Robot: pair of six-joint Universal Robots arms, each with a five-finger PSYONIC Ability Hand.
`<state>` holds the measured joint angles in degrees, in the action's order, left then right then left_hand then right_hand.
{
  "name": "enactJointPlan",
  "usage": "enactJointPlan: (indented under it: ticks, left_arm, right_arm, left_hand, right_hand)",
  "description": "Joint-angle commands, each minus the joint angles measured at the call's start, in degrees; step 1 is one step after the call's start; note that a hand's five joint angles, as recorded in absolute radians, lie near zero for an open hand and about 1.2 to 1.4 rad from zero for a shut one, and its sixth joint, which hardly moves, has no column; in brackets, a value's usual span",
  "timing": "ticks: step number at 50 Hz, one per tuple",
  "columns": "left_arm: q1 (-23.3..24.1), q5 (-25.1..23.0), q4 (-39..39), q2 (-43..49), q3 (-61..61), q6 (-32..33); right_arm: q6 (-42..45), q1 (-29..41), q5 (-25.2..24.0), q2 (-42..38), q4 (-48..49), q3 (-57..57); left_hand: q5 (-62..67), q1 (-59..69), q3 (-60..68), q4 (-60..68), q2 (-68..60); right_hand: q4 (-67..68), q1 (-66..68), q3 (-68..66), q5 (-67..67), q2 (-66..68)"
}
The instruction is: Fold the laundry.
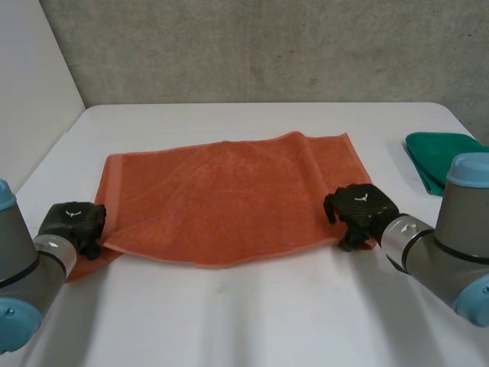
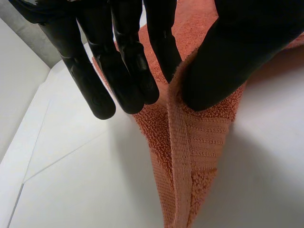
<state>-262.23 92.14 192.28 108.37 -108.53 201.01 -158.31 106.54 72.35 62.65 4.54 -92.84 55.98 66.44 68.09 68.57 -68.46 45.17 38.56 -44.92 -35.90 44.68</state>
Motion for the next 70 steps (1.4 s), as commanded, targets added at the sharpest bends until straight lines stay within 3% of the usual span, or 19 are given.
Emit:
enactJointPlan:
  ticks: [1,10,21,32,43,61,62,66,70]
  left_arm:
    - [0.1,0.0,0.0,0.1,0.1,0.1]
    - [0.0,0.0,0.1,0.3,0.3,0.1]
    - [-0.1,-0.1,0.3,0.3,0.3,0.1]
    - [-0.1,-0.6,0.3,0.2,0.3,0.1]
    - [-1.6,-4.0,0.2,0.2,0.2,-0.1]
    - [-1.8,-4.2,0.2,0.2,0.2,-0.1]
    - [-1.8,-4.2,0.1,0.2,0.2,-0.1]
    - [-1.8,-4.2,0.1,0.2,0.2,-0.1]
    - [-1.7,-4.2,-0.1,-0.2,0.3,-0.1]
  right_arm:
    - [-9.0,-3.2,-0.1,0.7,-3.3,1.2]
    - [-15.9,-9.5,-0.5,3.3,-4.2,-3.1]
    - [-15.7,-12.5,-0.5,3.6,2.4,-10.0]
    - [-16.9,-12.1,-0.6,2.0,6.1,-8.9]
    - [-20.3,-11.6,-0.5,-2.4,6.4,-5.3]
    - [-20.8,-5.6,0.6,-6.7,6.4,0.1]
    - [-20.7,-5.4,0.6,-7.0,6.4,0.5]
    - [-20.3,-4.9,1.2,-8.2,6.4,2.8]
    - [-17.6,-5.4,2.5,-7.6,5.7,6.1]
  left_hand:
    - [14.0,13.6,11.9,11.4,-11.5]
    - [14.0,13.6,11.9,11.4,-11.5]
    - [14.0,13.6,11.9,11.4,-11.5]
    - [14.0,13.6,11.9,11.4,-11.5]
    - [14.0,13.6,11.9,11.4,-11.5]
    - [14.0,13.6,11.9,11.4,-11.5]
    - [14.0,13.6,11.9,11.4,-11.5]
    - [14.0,13.6,11.9,11.4,-11.5]
    - [14.0,13.6,11.9,11.4,-11.5]
  right_hand:
    - [-6.6,0.0,6.4,7.4,-6.2]
    - [-10.2,-3.6,9.9,10.9,-9.7]
    - [-15.9,-9.3,15.7,16.6,-15.4]
    - [-14.2,-7.6,14.0,15.0,-13.7]
    - [-14.4,-7.8,14.1,15.1,-13.9]
    - [-14.4,-7.8,14.1,15.1,-13.9]
    - [-13.2,-6.6,13.0,14.0,-12.7]
    - [32.6,39.2,-32.8,-31.8,33.1]
    - [34.8,41.4,-35.1,-34.1,35.3]
